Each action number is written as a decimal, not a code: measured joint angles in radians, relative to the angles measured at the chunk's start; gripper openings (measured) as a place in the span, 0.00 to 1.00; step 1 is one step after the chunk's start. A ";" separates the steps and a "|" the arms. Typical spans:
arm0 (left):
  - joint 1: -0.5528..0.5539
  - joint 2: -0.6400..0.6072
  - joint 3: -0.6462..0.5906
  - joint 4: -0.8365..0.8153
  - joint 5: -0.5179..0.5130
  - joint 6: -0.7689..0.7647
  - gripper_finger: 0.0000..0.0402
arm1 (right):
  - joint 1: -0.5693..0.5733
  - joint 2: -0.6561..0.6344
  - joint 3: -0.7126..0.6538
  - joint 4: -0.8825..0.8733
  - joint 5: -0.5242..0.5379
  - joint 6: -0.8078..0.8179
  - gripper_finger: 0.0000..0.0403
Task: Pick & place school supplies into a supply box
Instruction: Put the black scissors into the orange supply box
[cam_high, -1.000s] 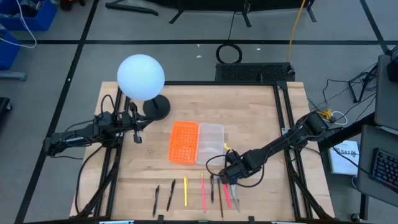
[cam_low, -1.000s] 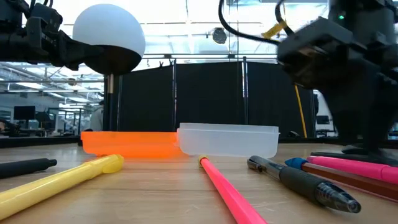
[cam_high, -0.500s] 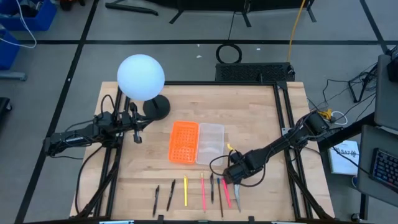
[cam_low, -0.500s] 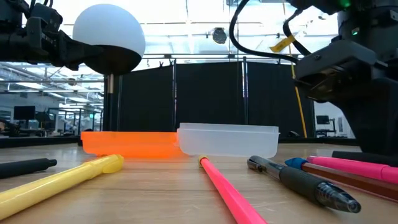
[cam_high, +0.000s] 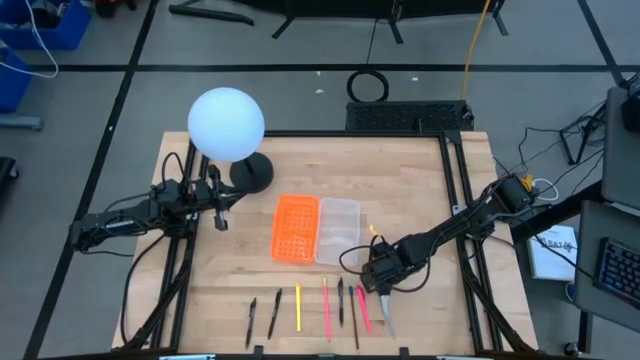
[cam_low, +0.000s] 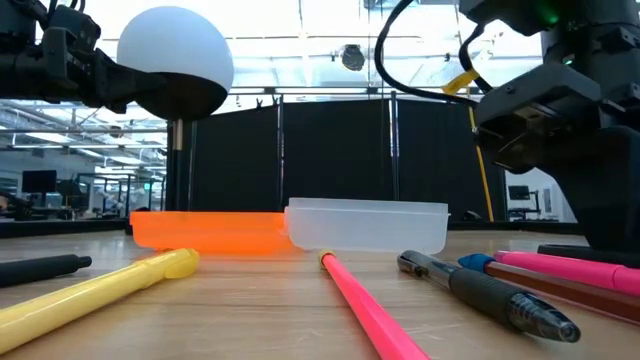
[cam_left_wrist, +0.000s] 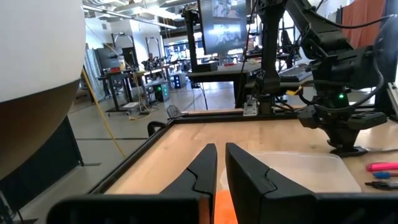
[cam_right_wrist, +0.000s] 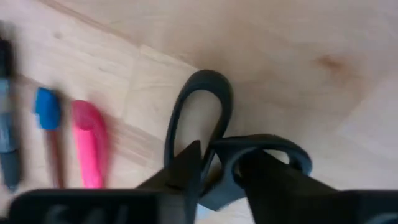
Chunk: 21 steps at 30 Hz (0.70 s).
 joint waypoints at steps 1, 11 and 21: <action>0.000 0.000 0.000 0.000 0.000 0.000 0.10 | 0.000 0.000 -0.002 0.001 -0.003 0.005 0.16; 0.000 0.000 0.000 0.000 -0.001 -0.017 0.10 | -0.012 -0.024 -0.009 0.086 0.012 -0.081 0.09; 0.000 0.000 0.000 0.000 0.000 -0.025 0.10 | -0.010 -0.177 -0.012 0.065 0.152 -0.084 0.07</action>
